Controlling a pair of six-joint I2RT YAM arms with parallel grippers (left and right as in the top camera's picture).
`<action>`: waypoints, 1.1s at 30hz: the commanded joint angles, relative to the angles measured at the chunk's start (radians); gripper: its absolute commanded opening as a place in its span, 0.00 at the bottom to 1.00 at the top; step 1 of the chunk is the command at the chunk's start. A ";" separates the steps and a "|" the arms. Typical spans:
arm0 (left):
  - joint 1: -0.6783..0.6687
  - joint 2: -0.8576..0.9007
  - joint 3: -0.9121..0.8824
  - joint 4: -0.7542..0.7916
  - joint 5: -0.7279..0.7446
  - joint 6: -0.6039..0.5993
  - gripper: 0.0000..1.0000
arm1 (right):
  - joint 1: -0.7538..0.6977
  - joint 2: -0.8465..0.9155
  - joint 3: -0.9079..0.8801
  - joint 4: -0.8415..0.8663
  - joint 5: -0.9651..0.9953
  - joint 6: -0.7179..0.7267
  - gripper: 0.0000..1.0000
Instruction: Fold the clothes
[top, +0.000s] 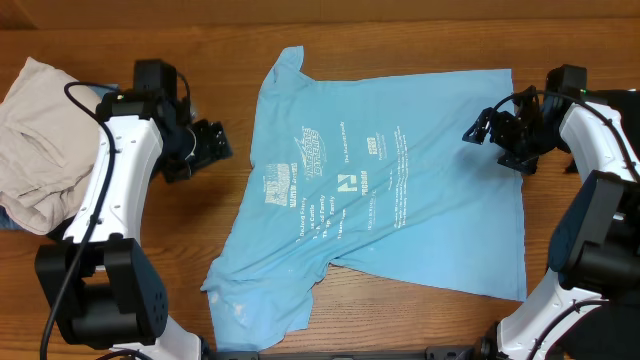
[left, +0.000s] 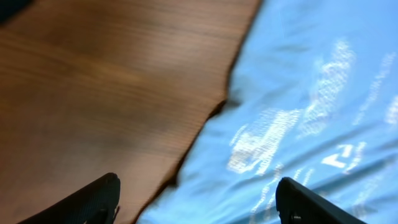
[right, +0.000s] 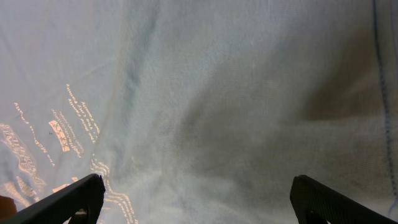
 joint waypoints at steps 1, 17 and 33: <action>-0.011 0.045 -0.036 0.082 0.128 0.095 0.83 | 0.002 -0.024 0.018 0.003 -0.009 0.003 1.00; -0.039 0.397 -0.042 0.243 0.297 0.129 0.75 | 0.002 -0.024 0.018 0.003 -0.009 0.003 1.00; -0.090 0.396 0.000 0.304 0.241 0.120 0.04 | 0.002 -0.024 0.018 0.003 -0.009 0.003 1.00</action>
